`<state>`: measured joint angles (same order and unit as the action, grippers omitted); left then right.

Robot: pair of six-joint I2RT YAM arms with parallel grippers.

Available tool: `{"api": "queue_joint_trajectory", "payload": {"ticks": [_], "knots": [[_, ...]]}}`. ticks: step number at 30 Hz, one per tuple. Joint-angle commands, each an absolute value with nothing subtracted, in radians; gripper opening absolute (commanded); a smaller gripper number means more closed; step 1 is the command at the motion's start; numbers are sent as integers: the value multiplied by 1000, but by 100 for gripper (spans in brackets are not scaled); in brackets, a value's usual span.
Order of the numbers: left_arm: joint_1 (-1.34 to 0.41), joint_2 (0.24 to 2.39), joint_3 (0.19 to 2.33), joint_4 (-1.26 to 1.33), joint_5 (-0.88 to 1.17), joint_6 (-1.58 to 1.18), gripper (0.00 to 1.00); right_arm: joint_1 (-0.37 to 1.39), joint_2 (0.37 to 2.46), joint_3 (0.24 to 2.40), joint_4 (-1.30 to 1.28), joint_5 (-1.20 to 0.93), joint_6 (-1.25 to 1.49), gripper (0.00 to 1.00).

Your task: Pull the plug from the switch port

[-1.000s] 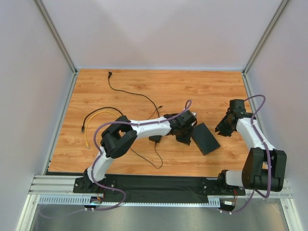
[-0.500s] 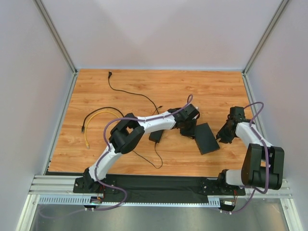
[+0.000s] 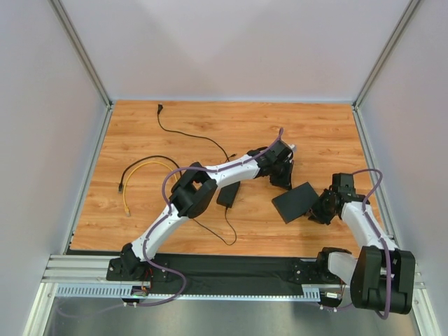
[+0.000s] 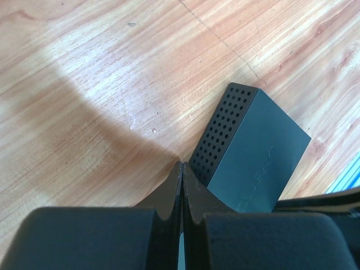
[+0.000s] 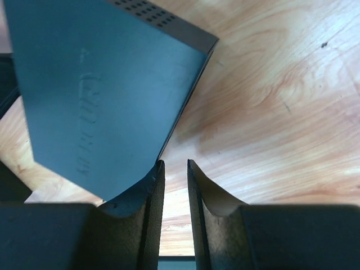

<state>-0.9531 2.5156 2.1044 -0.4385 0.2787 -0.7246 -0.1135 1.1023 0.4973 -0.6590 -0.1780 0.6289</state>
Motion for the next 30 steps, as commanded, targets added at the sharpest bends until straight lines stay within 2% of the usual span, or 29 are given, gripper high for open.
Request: {"api": "queue_joint_trajectory", "payload": {"ticks": [1, 5, 8, 12, 13, 15, 20, 24, 26, 30], "knots": [[-979, 2474, 2140, -468, 327, -696, 0, -107, 1040, 541, -653, -210, 647, 25], [-960, 2392, 2119, -579, 212, -644, 0, -106, 993, 549, -689, -218, 663, 25], [-951, 2245, 2053, -632, 114, -623, 0, -104, 951, 545, -699, -224, 669, 26], [-951, 2034, 1873, -586, 20, -581, 9, -63, 905, 563, -706, -200, 669, 27], [-950, 1995, 1837, -572, 11, -581, 13, -49, 902, 566, -698, -195, 670, 28], [-948, 1890, 1743, -542, 6, -584, 15, -5, 910, 583, -695, -148, 670, 28], [-948, 1746, 1495, -468, 67, -662, 14, 86, 976, 644, -775, -14, 716, 28], [-972, 1742, 1283, -276, 155, -781, 5, 94, 1003, 632, -785, -3, 716, 27], [-992, 1804, 1270, -250, 170, -811, 1, 103, 996, 609, -790, -2, 718, 26], [-1029, 1891, 1299, -219, 170, -848, 0, 172, 986, 592, -792, 58, 739, 24]]}}
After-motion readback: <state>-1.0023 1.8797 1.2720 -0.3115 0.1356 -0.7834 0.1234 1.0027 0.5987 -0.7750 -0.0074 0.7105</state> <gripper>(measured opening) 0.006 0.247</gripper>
